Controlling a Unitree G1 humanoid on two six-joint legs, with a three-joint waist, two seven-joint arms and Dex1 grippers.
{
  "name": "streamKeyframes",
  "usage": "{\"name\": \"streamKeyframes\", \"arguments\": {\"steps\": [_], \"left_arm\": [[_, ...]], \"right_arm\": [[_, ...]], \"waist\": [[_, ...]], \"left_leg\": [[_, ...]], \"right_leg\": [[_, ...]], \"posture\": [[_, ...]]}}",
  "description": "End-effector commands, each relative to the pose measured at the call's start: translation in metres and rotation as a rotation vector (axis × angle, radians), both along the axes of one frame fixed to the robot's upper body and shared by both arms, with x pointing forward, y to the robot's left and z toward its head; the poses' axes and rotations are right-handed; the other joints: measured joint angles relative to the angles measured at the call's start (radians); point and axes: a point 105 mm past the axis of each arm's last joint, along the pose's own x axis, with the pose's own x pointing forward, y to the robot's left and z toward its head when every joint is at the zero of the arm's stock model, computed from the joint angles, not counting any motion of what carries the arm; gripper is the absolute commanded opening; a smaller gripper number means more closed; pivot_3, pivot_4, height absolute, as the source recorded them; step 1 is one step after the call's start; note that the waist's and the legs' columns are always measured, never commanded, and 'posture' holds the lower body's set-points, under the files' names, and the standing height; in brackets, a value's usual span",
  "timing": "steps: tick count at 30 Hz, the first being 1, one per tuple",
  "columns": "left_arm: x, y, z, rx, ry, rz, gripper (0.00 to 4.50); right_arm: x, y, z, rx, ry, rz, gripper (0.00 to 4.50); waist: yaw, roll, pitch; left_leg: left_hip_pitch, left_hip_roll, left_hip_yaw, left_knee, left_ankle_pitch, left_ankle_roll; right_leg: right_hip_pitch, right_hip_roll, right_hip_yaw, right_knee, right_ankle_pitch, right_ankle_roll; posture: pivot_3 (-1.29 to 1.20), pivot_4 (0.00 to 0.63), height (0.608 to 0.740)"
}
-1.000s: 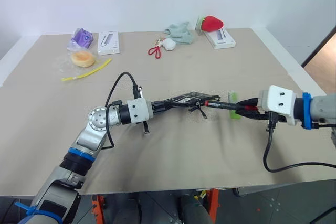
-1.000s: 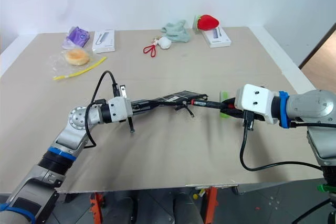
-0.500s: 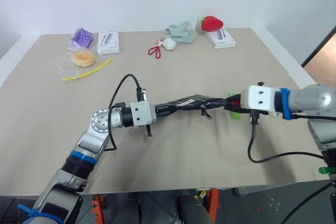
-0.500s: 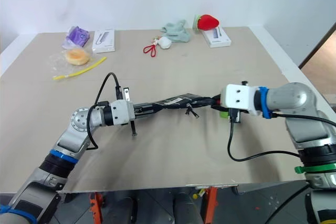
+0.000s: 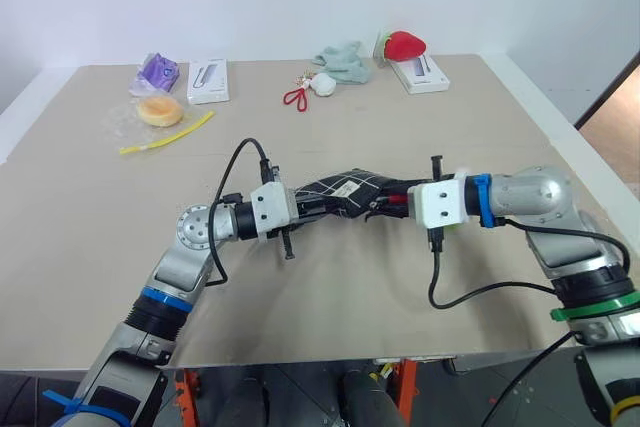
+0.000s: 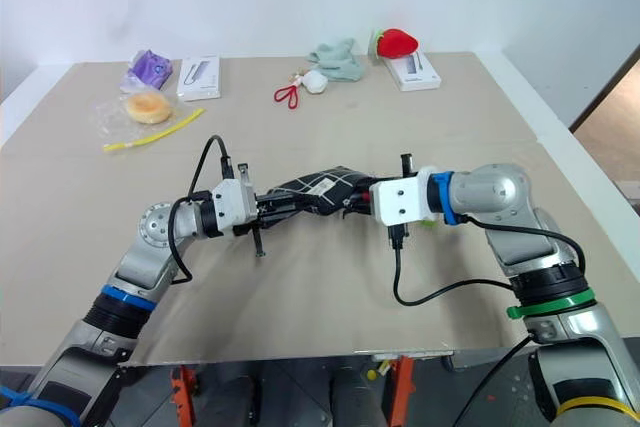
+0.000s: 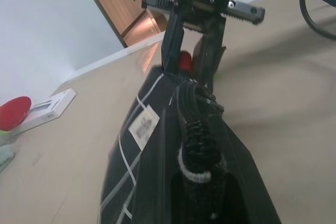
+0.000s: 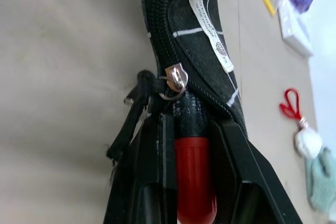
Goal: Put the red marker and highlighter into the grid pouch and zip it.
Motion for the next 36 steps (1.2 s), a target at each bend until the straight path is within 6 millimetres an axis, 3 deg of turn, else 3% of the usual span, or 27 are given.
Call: {"name": "streamKeyframes", "arguments": {"steps": [1,5,7,8,14,19,23,26,31,36], "left_arm": [[-0.009,-0.008,0.021,-0.047,-0.060,-0.047,0.00],[-0.010,-0.005,0.023,-0.063,-0.039,-0.042,0.00],[-0.010,-0.002,0.023,-0.072,-0.021,-0.035,0.00],[-0.010,-0.001,0.023,-0.076,-0.013,-0.033,0.00],[0.002,0.014,0.026,-0.144,0.066,0.054,0.00],[0.008,0.023,0.022,-0.155,0.105,0.097,0.00],[0.009,0.024,0.018,-0.147,0.110,0.113,0.00],[0.011,0.027,0.016,-0.144,0.107,0.131,0.00],[0.012,0.027,0.013,-0.143,0.109,0.146,0.00],[0.013,0.026,0.012,-0.146,0.114,0.147,0.00]], "right_arm": [[-0.003,0.015,0.006,0.018,-0.051,0.070,0.57],[0.010,-0.004,-0.004,-0.047,-0.082,-0.007,0.57],[0.015,-0.012,0.003,-0.024,-0.098,-0.034,0.57],[0.015,-0.014,0.007,-0.013,-0.110,-0.036,1.59],[0.008,-0.026,0.037,0.028,-0.104,-0.051,4.42],[-0.006,-0.038,0.063,0.070,0.005,-0.114,4.47],[-0.018,-0.046,0.091,0.311,0.191,-0.232,4.47],[-0.009,-0.059,0.095,0.492,0.243,-0.416,4.47],[0.013,-0.091,0.061,0.804,0.298,-0.884,4.47],[0.013,-0.102,0.028,0.968,0.286,-1.182,4.47]], "waist": [[0.000,0.000,0.000],[0.000,0.000,0.000],[0.000,0.000,0.000],[0.000,0.000,0.000],[0.000,0.000,0.000],[0.000,0.000,0.000],[0.000,0.000,0.000],[0.001,0.000,0.000],[0.000,-0.002,-0.001],[0.001,-0.001,-0.001]], "left_leg": [[0.000,0.000,0.000,0.000,0.000,0.000],[0.000,0.000,0.000,0.000,0.000,0.000],[0.000,0.000,0.000,0.000,0.000,0.000],[0.000,0.000,0.000,0.000,0.000,0.000],[0.001,0.000,0.000,0.000,0.000,0.000],[0.001,0.000,-0.001,0.000,0.000,0.000],[0.001,0.000,-0.001,0.000,0.000,0.000],[0.001,0.000,-0.001,0.001,0.000,0.000],[0.001,0.000,-0.002,0.002,0.000,0.000],[0.000,0.000,-0.002,0.001,0.001,0.000]], "right_leg": [[0.000,0.000,0.000,0.000,0.001,-0.002],[0.000,0.000,0.000,0.000,0.001,-0.002],[0.000,0.000,0.000,0.000,0.001,-0.002],[0.000,0.000,0.000,0.000,0.001,-0.002],[0.000,0.000,0.000,0.001,0.001,-0.003],[0.001,0.000,0.000,0.001,0.001,-0.002],[0.001,0.000,0.000,0.001,0.001,-0.002],[0.002,0.000,0.000,0.001,0.001,-0.002],[0.001,0.001,-0.001,0.001,0.001,-0.001],[0.000,0.001,0.000,0.002,0.002,0.000]], "posture": [[0.00,0.150,0.740],[0.00,0.150,0.740],[0.00,0.150,0.740],[0.00,0.150,0.740],[0.00,0.150,0.740],[0.00,0.150,0.740],[0.00,0.150,0.740],[0.00,0.150,0.740],[0.00,0.150,0.740],[0.00,0.150,0.740]]}}
